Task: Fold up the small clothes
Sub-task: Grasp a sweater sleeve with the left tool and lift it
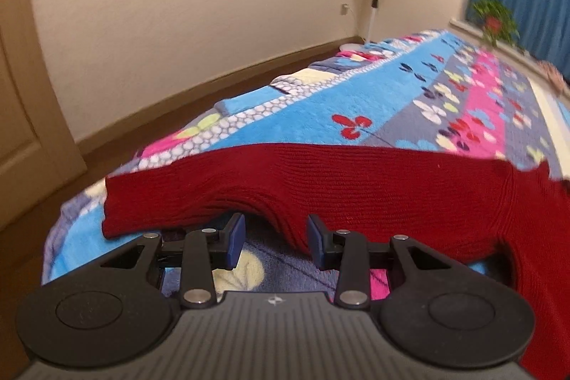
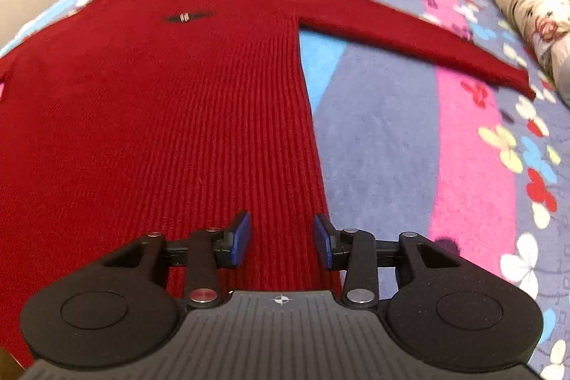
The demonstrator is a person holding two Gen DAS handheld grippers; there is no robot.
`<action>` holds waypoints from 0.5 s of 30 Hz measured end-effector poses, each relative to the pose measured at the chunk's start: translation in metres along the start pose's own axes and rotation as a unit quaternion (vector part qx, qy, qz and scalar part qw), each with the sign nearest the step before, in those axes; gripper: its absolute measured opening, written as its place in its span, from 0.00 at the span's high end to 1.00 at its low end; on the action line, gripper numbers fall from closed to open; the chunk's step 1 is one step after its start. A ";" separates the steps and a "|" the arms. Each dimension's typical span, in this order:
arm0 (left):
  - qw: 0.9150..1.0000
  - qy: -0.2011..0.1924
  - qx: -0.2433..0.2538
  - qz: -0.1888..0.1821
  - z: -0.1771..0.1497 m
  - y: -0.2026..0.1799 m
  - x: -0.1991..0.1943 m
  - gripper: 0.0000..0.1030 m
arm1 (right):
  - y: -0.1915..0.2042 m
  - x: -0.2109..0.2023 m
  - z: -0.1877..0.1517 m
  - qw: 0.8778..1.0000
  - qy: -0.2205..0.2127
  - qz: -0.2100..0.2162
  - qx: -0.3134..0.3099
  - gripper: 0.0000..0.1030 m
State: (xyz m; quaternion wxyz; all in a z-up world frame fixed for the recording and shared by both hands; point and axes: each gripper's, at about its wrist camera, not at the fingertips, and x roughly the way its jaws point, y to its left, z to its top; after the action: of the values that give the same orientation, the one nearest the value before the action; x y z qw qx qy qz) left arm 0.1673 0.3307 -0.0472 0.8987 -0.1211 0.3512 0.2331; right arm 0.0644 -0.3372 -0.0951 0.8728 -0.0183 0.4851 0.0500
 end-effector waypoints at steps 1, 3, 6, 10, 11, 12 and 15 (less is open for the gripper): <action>1.000 0.005 -0.022 -0.004 0.001 0.006 0.002 0.59 | 0.002 0.002 -0.001 1.000 0.007 -0.003 -0.008 0.59; 0.996 0.016 -0.084 -0.015 0.003 0.025 0.007 0.59 | 0.007 0.002 0.000 0.999 0.008 -0.012 -0.029 0.59; 0.985 0.038 -0.164 -0.039 0.002 0.049 0.017 0.59 | 0.007 0.003 0.000 1.000 0.011 -0.013 -0.026 0.59; 0.966 0.067 -0.239 -0.077 -0.002 0.071 0.034 0.48 | 0.008 0.005 0.001 0.999 0.013 -0.015 -0.030 0.58; 0.962 0.071 -0.250 -0.084 -0.002 0.073 0.038 0.46 | 0.010 0.006 0.001 0.999 0.013 -0.015 -0.031 0.58; 0.960 0.072 -0.256 -0.087 -0.002 0.074 0.041 0.46 | 0.011 0.006 0.002 0.999 0.013 -0.015 -0.031 0.58; 0.960 0.059 -0.260 -0.087 0.001 0.075 0.044 0.46 | 0.012 0.006 0.003 0.999 0.013 -0.016 -0.032 0.58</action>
State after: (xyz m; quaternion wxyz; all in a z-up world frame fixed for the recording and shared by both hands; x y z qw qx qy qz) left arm 0.1588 0.4106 -0.0805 0.8309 -0.3938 0.3191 0.2297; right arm 0.0684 -0.3247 -0.0987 0.8660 -0.0546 0.4944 0.0514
